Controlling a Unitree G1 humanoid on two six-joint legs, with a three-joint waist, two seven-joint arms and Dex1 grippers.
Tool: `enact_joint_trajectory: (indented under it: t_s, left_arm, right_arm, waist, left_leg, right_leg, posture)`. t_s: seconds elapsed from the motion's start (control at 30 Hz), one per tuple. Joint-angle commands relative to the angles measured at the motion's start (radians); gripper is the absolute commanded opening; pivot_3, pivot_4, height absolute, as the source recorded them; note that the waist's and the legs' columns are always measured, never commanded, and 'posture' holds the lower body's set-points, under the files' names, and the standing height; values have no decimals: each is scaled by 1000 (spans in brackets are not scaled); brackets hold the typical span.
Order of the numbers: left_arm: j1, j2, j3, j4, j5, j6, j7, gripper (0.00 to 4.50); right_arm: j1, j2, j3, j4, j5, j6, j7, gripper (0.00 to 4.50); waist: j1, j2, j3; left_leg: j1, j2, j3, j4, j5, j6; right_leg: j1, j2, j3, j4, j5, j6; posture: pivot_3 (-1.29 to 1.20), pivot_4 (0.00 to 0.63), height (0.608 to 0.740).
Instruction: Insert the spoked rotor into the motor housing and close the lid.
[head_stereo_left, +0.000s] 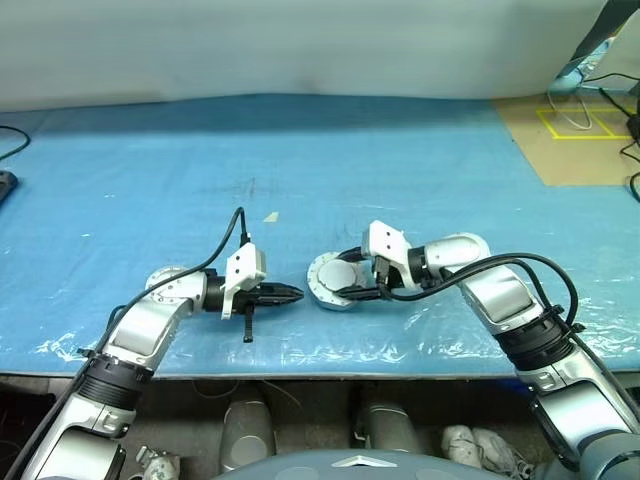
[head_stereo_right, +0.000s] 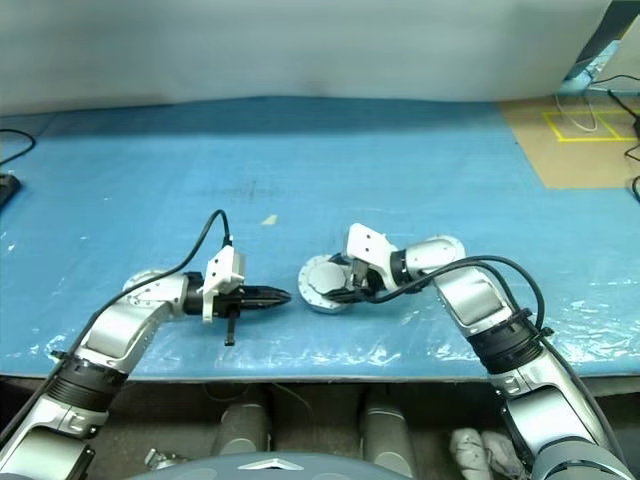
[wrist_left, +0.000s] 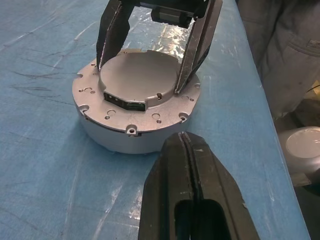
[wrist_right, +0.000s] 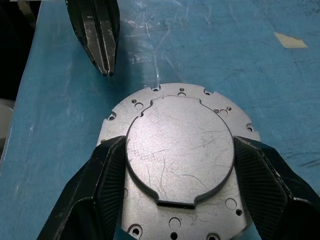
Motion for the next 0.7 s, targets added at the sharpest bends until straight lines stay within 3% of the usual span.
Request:
enact_joint_trajectory:
  t_s: [0.03,0.17,0.37,0.7]
  left_arm:
    - [5,2,4,-2,4,-24,-5,0]
    - [1,0,0,9,7,-34,-7,0]
    - [2,3,-2,12,7,-39,-11,0]
    - [-10,-5,-6,-2,4,-22,-2,0]
  right_arm:
    - [6,-2,6,1,-25,-11,-11,2968]
    - [18,-15,9,51,-55,-50,-15,2968]
    - [-21,-18,-69,23,35,17,10,2968]
    - [-7,-14,-40,21,1,-5,-2,2968]
  waist:
    - [0,0,0]
    - [0,0,0]
    - [0,0,0]
    - [0,0,0]
  left_leg:
    - [0,0,0,0,0,0]
    - [0,0,0,1,0,0]
    - [0,0,0,2,0,0]
    - [-1,0,0,1,0,0]
  right_leg:
    - [0,0,0,0,0,0]
    - [0,0,0,1,0,0]
    - [0,0,1,2,0,0]
    - [-1,0,0,1,0,0]
  posture:
    - [0,150,740]
    - [0,150,740]
    - [0,150,740]
    - [0,150,740]
